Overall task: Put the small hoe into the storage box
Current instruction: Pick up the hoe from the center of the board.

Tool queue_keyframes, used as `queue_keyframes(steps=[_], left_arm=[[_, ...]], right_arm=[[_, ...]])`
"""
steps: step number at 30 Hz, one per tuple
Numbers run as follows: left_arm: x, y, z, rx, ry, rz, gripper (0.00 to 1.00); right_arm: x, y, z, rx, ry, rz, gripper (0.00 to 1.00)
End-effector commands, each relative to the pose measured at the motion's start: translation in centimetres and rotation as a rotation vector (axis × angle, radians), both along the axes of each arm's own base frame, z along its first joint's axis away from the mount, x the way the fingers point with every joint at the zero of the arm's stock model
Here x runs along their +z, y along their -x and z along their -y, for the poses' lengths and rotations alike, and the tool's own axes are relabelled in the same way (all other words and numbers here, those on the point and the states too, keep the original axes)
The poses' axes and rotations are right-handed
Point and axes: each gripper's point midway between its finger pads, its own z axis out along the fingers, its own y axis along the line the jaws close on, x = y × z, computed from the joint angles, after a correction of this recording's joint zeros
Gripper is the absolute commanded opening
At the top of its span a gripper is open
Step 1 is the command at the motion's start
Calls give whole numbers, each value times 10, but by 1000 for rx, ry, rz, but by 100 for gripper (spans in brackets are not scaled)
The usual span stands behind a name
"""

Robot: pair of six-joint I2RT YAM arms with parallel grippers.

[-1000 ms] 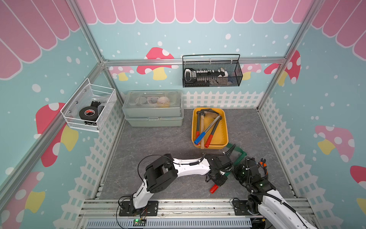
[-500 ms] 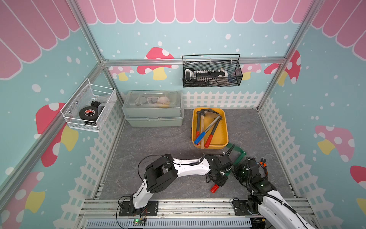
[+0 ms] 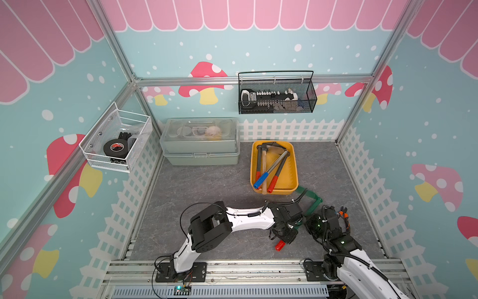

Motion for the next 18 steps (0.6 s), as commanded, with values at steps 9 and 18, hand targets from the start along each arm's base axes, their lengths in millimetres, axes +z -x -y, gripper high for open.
queue_keyframes(steps=[9, 18], left_arm=[[13, 3, 6, -65, 25, 15, 0], [20, -2, 11, -92, 15, 41, 0]], right_arm=[[29, -12, 2, -35, -25, 106, 20], [31, -8, 6, -36, -4, 108, 36]])
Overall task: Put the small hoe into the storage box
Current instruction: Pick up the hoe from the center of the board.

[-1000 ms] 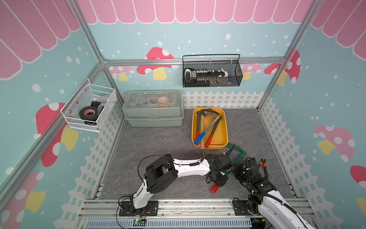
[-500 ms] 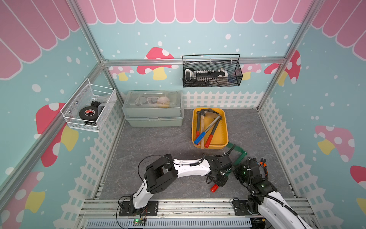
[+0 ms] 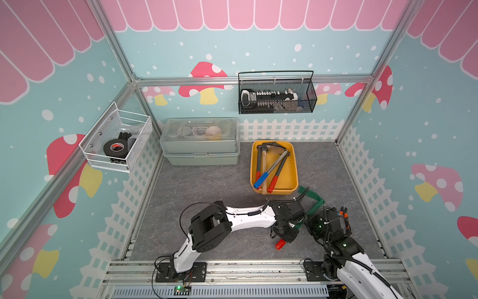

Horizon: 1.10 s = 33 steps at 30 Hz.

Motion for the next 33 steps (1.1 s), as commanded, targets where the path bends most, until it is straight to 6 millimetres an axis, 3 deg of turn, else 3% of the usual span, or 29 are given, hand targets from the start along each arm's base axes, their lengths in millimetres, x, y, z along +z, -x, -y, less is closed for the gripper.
queue_keyframes(steps=[1, 11, 13, 28, 33], left_arm=[[11, -3, 11, -50, 33, 42, 0], [24, -17, 18, -47, 32, 106, 0], [29, -20, 21, -42, 41, 121, 0], [79, -54, 49, -40, 116, 254, 0], [84, -67, 48, -20, 119, 268, 0]], right_arm=[[25, -10, 2, -26, -8, 82, 38], [29, -5, 11, -48, 30, 83, 60], [40, -7, 12, -48, 35, 97, 63], [51, -2, 23, -89, 60, 127, 70], [53, 0, 25, -100, 62, 136, 71]])
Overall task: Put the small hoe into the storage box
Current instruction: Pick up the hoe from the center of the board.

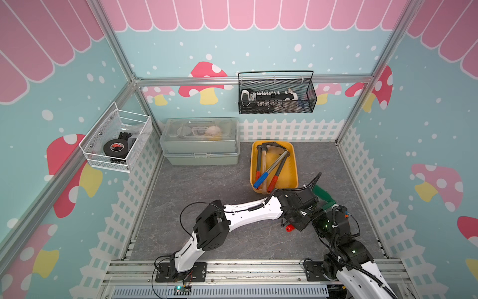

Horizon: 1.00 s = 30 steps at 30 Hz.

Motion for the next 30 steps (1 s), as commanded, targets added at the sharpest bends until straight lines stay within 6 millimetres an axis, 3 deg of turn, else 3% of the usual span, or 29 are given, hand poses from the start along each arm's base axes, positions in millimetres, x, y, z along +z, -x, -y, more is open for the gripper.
queue_keyframes(steps=[1, 18, 30], left_arm=[[13, -21, 5, 11, 31, 60, 0], [43, -56, 8, -26, 82, 184, 0], [72, -74, 16, -14, 146, 263, 0]], right_arm=[[8, 2, 7, -35, 10, 7, 70], [13, 12, 28, -116, 70, 11, 71], [15, 15, 32, -132, 77, 26, 70]])
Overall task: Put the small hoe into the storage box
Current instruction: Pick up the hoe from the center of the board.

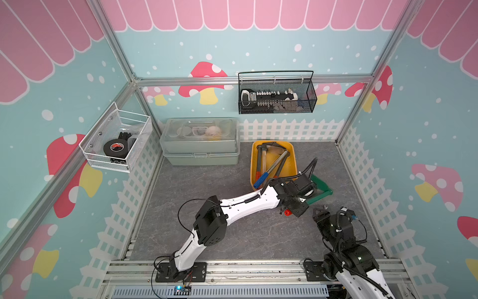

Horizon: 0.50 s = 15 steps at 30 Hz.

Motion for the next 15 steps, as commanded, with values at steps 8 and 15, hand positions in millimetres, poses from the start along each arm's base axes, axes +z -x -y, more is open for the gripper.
queue_keyframes(steps=[8, 15], left_arm=[[64, -35, 19, 12, 154, 175, 0], [84, -53, 10, 65, 182, 228, 0]], right_arm=[[9, 4, 8, -36, 13, 19, 71], [9, 3, 10, -32, 43, 14, 71]])
